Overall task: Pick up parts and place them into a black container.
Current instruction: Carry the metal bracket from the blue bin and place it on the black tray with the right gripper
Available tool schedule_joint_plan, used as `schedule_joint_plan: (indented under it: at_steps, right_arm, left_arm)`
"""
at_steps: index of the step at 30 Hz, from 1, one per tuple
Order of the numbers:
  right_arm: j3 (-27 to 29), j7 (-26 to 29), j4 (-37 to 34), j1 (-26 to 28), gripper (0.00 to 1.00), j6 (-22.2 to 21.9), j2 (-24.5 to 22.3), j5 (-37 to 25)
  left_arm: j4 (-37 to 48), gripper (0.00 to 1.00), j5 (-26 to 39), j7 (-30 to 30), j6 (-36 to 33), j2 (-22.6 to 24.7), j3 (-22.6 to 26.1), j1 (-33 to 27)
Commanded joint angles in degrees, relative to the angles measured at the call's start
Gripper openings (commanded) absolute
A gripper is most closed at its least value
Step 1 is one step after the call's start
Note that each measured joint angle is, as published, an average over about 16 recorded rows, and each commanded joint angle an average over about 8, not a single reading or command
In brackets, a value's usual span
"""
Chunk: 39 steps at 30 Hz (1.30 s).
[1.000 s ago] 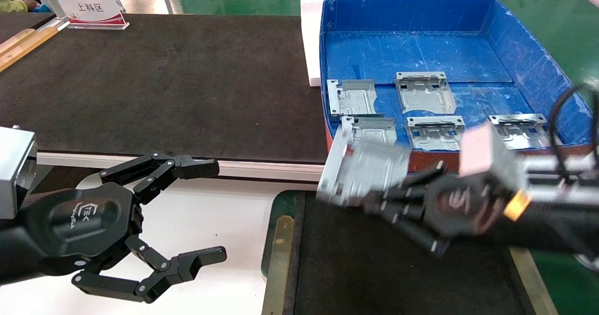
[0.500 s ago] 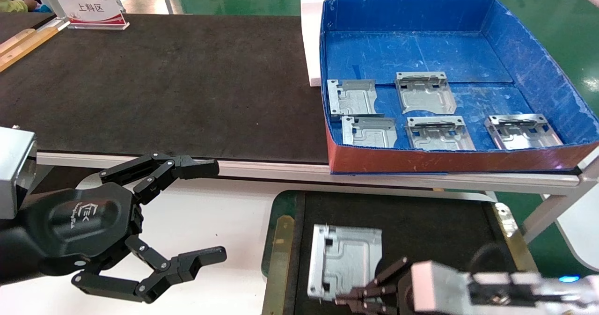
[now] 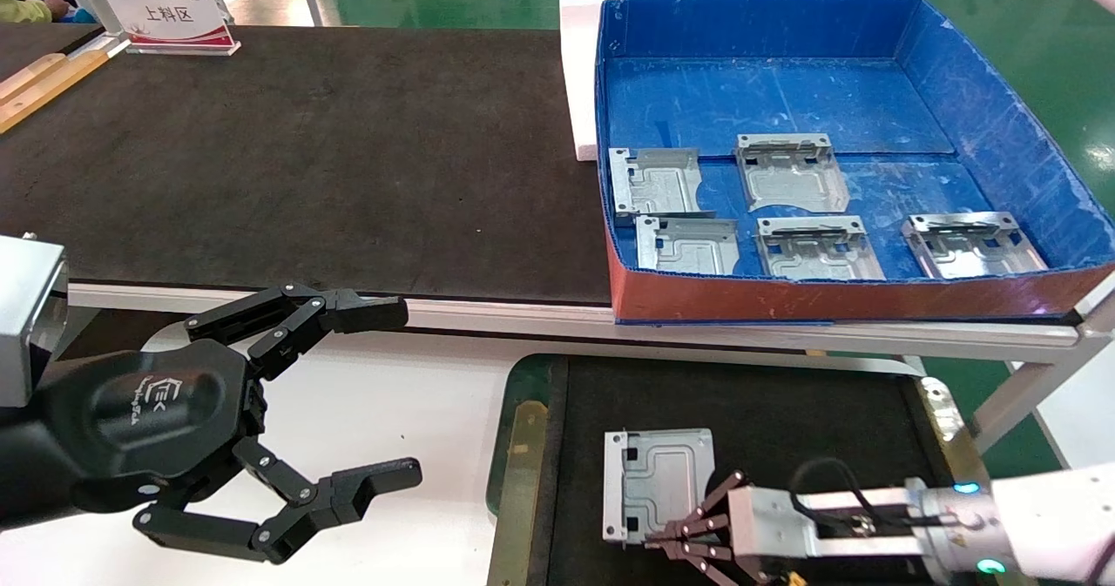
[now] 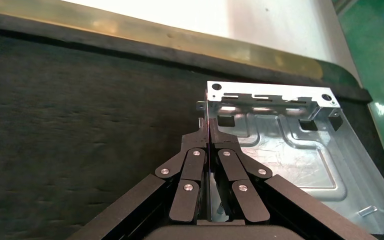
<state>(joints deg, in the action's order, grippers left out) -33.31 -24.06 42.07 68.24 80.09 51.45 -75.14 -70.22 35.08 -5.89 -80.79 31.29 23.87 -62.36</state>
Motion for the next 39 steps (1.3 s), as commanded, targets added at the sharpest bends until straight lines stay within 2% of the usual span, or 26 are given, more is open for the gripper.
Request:
schedule_joint_plan:
  at_steps: [1, 15, 27, 39]
  right_arm:
    - [-0.4, -1.21, -3.06, 1.24, 0.0, 0.09, 1.29, -0.74]
    - [-0.97, -3.97, -15.4, 4.02, 0.0, -4.96, 9.34, -2.09]
    - [-1.65, -6.67, -20.82, 6.05, 0.0, -7.22, 13.53, -3.32]
    - [-2.39, -10.38, -27.11, 9.12, 0.0, -7.31, 15.96, -4.59]
  left_arm:
    - [0.0, 1.0, 0.0, 0.0, 0.0, 0.0, 0.0, 0.0]
    - [0.0, 1.0, 0.0, 0.0, 0.0, 0.0, 0.0, 0.0]
    - [0.0, 1.0, 0.0, 0.0, 0.0, 0.0, 0.0, 0.0]
    - [0.0, 1.0, 0.0, 0.0, 0.0, 0.0, 0.0, 0.0]
